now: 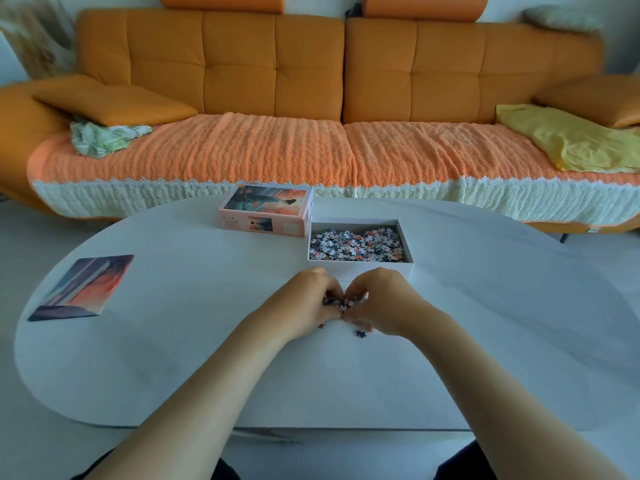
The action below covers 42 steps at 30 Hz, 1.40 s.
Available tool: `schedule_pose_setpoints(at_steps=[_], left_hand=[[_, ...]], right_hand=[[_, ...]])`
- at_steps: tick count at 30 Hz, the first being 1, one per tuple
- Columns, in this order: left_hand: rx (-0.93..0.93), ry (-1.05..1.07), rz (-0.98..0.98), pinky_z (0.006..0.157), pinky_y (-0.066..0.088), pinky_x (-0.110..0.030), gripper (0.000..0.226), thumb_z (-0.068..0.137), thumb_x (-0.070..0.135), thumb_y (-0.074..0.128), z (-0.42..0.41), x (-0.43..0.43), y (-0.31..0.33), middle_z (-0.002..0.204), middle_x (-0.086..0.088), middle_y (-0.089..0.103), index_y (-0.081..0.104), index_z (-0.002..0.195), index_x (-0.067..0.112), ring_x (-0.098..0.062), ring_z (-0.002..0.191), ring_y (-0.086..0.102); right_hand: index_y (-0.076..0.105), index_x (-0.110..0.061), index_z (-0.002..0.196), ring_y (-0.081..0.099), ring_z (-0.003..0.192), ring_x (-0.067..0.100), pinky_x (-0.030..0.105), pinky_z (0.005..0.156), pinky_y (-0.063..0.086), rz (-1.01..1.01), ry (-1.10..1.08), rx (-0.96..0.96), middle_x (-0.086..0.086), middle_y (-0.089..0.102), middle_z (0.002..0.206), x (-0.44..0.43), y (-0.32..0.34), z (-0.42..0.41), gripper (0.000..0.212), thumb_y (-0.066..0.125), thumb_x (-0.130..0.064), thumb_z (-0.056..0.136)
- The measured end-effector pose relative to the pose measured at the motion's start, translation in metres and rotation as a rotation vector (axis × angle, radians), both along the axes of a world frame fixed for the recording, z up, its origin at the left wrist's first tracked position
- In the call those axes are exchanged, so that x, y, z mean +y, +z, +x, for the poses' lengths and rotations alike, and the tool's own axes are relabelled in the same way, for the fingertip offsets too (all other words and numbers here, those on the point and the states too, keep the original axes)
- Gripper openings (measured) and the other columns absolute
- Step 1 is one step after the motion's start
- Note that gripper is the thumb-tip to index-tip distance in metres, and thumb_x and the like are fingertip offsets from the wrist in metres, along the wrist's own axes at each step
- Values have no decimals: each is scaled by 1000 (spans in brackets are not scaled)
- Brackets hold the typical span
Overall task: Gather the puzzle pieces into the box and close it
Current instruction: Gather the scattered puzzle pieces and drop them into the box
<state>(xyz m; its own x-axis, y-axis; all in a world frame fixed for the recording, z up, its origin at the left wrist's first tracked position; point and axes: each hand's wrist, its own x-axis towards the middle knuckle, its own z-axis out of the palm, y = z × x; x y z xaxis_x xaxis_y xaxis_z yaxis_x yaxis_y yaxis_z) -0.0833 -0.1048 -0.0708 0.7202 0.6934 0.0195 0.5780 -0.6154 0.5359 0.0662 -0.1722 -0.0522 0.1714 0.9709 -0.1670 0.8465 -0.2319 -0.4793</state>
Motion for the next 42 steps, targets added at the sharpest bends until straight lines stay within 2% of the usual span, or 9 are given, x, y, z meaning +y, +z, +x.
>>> schedule_pose_setpoints(at_steps=[2,5,12,18,22,26,31,38,42], left_hand=[[-52,30,-63,59,53,-24,10,82,21,76,0,1,2,84,12,55,69,89,20,-15,64,63],[-115,79,-149,52,48,-15,11,80,21,78,-1,6,7,84,12,64,68,86,23,-11,69,64],[-331,140,-69,61,40,-13,9,81,28,77,18,32,30,83,15,67,70,87,29,3,73,59],[-371,170,92,85,49,-30,21,88,23,70,40,50,21,108,1,65,70,109,23,-14,95,61],[-282,85,85,90,40,-24,34,94,25,62,35,54,15,125,4,61,62,128,26,-12,112,56],[-178,71,197,94,43,-32,29,94,31,60,23,54,10,123,4,58,65,122,23,-15,112,54],[-69,-20,361,95,32,-35,24,96,30,58,22,51,-3,117,10,61,69,117,27,-18,112,51],[-274,81,298,97,40,-37,23,92,34,63,15,53,2,107,7,58,71,111,26,-14,109,48],[-227,56,313,98,40,-37,24,92,30,63,8,45,3,110,7,57,70,114,25,-14,109,48]], right_hand=[[74,-22,89,67,72,16,16,48,44,32,-22,55,-1,70,89,2,0,2,12,74,-19,78],[72,-25,76,71,65,15,18,48,47,64,-45,159,0,71,74,4,4,8,12,77,-14,77],[72,-24,78,65,50,10,10,45,42,418,-123,190,-5,67,73,25,23,23,9,78,-17,78],[71,-20,112,57,85,14,22,73,41,525,-145,50,-1,65,98,52,9,37,31,75,-23,82],[71,-29,115,58,90,16,24,76,44,466,-78,7,-4,64,100,51,1,44,30,66,-17,88],[73,-20,111,62,91,15,10,73,38,522,-37,-61,-3,70,103,45,3,44,22,61,-16,93],[69,-28,114,62,94,18,38,83,51,335,151,-129,-5,70,104,29,1,35,26,48,-27,99],[67,-22,121,59,116,21,39,98,46,482,162,-193,-2,65,125,25,-2,38,29,50,-22,98],[49,-30,140,38,138,12,38,116,27,279,224,-250,-11,46,147,25,-8,37,41,46,-32,100]])
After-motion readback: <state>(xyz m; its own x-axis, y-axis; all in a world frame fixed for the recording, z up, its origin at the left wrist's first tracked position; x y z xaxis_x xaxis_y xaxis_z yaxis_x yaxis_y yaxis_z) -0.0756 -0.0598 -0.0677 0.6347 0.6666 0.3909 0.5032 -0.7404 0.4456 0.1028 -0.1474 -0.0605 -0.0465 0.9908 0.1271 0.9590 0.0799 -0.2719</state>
